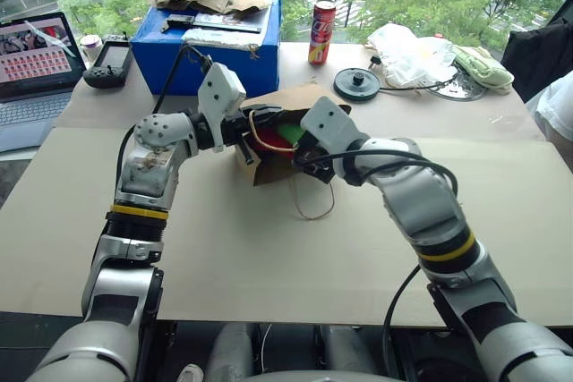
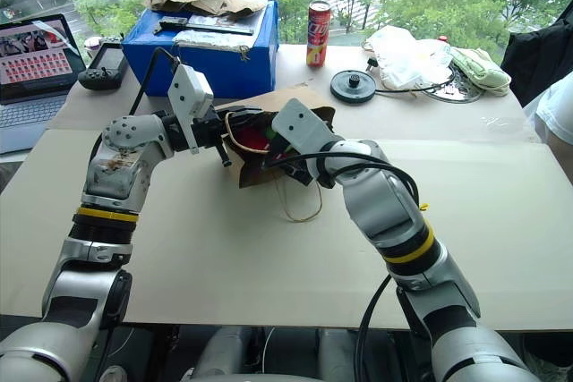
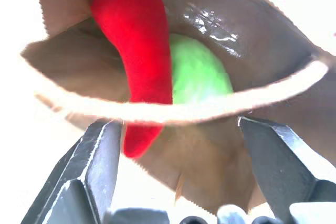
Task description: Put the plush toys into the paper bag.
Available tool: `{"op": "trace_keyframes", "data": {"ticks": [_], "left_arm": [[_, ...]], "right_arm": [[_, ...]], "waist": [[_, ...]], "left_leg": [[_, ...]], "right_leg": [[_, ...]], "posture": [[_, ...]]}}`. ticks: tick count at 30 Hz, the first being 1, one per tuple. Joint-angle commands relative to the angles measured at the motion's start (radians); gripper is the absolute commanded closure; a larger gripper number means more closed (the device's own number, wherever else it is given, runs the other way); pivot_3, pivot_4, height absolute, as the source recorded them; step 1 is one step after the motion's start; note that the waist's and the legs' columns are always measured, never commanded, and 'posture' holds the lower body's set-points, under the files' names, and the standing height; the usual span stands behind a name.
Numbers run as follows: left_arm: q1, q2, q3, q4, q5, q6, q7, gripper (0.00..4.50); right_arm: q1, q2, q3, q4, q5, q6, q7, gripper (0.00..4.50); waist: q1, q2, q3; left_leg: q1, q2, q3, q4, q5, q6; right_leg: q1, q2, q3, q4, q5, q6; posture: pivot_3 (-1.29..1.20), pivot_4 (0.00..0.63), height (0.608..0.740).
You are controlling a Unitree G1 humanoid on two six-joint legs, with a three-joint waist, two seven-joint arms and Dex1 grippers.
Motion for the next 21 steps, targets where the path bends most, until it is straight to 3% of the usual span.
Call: {"op": "trace_keyframes", "data": {"ticks": [1, 9, 21], "left_arm": [[-0.017, 0.005, 0.012, -0.024, -0.009, -0.015, 0.003, 4.50], [-0.025, 0.001, 0.008, -0.012, -0.008, -0.019, -0.001, 4.50], [-0.027, 0.001, 0.011, -0.013, -0.008, -0.020, -0.001, 4.50]], "right_arm": [[0.059, 0.009, -0.059, -0.130, 0.083, 0.117, 0.011, 0.60], [0.162, 0.098, -0.002, -0.054, 0.125, 0.101, -0.090, 0.60], [0.139, 0.192, 0.007, 0.166, 0.114, -0.038, -0.218, 0.60]], "waist": [[0.000, 0.000, 0.000], [-0.004, 0.000, 0.000], [-0.002, 0.000, 0.000]], "left_leg": [[0.000, 0.000, 0.000, 0.000, 0.000, 0.000], [0.001, 0.000, 0.000, 0.000, 0.000, 0.000], [0.001, 0.000, 0.000, 0.000, 0.000, 0.000]], "right_leg": [[0.000, 0.000, 0.000, 0.000, 0.000, 0.000], [0.000, 0.001, 0.000, -0.002, 0.000, 0.000], [0.000, 0.000, 0.000, -0.002, 0.000, 0.000]], "posture": [[0.00, 0.150, 0.739], [0.00, 0.150, 0.739], [0.00, 0.150, 0.739]]}}
